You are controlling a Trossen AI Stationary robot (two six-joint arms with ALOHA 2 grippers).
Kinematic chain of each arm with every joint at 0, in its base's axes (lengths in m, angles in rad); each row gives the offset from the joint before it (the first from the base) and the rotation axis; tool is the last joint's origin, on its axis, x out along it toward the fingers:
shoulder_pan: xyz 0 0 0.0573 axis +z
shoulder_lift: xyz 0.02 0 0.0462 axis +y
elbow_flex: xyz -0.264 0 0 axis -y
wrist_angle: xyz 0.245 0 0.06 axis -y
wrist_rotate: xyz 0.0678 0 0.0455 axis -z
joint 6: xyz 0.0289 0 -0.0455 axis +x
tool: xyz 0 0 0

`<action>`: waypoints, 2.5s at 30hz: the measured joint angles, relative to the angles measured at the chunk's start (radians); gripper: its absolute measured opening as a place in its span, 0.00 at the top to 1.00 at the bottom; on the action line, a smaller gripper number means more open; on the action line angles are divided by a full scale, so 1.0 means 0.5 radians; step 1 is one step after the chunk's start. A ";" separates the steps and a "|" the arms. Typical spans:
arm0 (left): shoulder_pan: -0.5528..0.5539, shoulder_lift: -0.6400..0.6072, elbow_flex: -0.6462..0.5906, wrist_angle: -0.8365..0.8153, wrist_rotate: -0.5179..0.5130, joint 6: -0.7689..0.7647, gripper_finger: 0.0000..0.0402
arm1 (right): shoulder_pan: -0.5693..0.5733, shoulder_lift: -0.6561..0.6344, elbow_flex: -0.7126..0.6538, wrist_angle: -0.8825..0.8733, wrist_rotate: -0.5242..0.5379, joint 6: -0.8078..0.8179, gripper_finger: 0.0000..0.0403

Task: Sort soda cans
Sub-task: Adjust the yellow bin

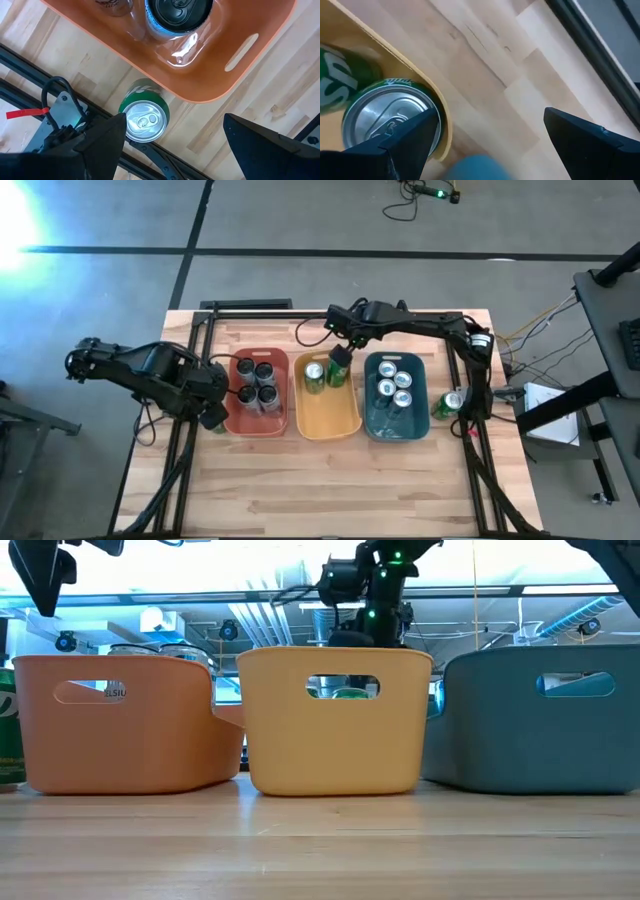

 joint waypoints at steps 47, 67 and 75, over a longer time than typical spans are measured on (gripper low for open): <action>-0.001 -0.008 0.000 -0.002 0.002 0.053 0.21 | -0.068 0.065 -0.008 -0.120 -0.031 0.071 0.10; -0.204 -0.016 -0.001 -0.003 0.439 -0.015 0.21 | 0.828 -0.587 -0.137 0.039 -0.473 -0.688 0.10; -0.297 0.035 -0.005 -0.001 0.435 0.052 0.21 | 1.222 -0.470 -0.419 0.299 -0.325 -0.686 0.10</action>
